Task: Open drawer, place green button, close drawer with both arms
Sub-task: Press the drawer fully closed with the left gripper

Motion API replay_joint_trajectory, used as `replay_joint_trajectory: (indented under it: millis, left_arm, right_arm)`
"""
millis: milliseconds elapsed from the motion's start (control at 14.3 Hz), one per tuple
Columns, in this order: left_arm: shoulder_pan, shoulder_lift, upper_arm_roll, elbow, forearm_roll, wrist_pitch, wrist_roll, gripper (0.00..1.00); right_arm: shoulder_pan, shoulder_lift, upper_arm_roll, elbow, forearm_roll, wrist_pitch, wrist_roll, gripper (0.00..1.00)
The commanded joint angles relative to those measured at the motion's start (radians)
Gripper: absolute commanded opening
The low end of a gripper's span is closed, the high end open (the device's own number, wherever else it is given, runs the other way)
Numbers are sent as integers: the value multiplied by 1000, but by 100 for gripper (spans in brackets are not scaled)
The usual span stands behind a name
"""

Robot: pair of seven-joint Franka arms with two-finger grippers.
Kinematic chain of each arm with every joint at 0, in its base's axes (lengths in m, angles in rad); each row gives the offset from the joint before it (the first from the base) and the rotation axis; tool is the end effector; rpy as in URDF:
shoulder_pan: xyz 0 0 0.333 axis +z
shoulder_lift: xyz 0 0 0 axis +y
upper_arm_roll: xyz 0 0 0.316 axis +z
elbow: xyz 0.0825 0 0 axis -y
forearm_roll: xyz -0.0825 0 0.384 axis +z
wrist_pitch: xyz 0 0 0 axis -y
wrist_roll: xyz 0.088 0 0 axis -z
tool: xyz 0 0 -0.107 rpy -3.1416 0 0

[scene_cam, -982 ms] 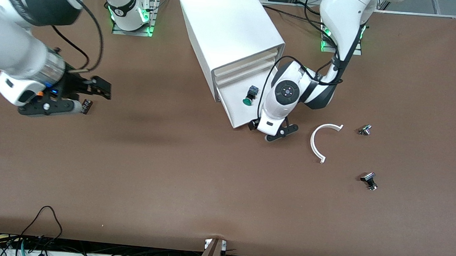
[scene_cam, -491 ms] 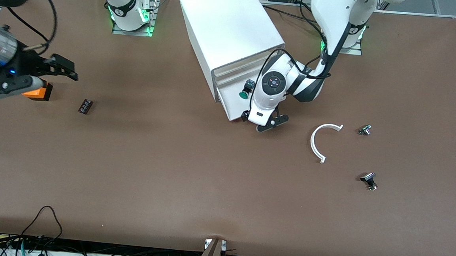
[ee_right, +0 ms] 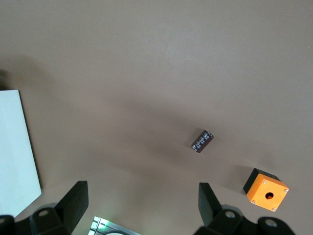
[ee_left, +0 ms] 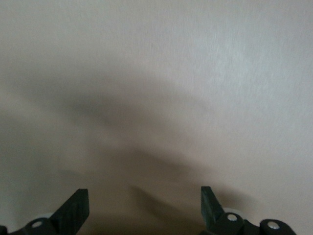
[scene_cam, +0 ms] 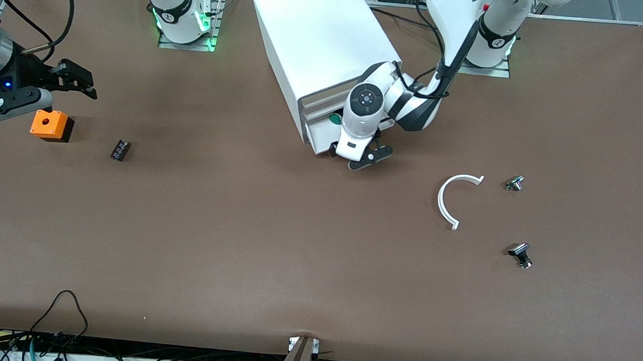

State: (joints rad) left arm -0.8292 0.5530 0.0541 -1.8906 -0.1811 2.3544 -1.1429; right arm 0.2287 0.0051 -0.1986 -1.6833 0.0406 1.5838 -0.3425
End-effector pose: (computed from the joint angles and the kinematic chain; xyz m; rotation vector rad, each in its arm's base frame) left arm 0.4435 -0.4398 0.2035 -3.0234 -0.7632 0.1976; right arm 0.5511 0.0211 0.5700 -3.0301 -0.5669 0.1498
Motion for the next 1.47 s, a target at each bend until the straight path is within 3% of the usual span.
replay_joint_trajectory:
  millis: [0,491,982,1402]
  left_arm:
    - [-39,-44,-10,-80,23,5,-47,100]
    - [-41,-99,-51,-133,23,-12,-49,100]
    - [-5,-59,-66,-70,8,-12,-49,100]
    - [24,-28,-66,-24,8,-12,-49,100]
  right_arm:
    - [-23,-31,39,-12,-15,7,-19,100]
    - [-23,-14,39,57,-7,-5,-4,100]
    - [-19,-13,41,80,-10,-80,157,100]
    - [-6,6,42,108,-13,-90,166,100]
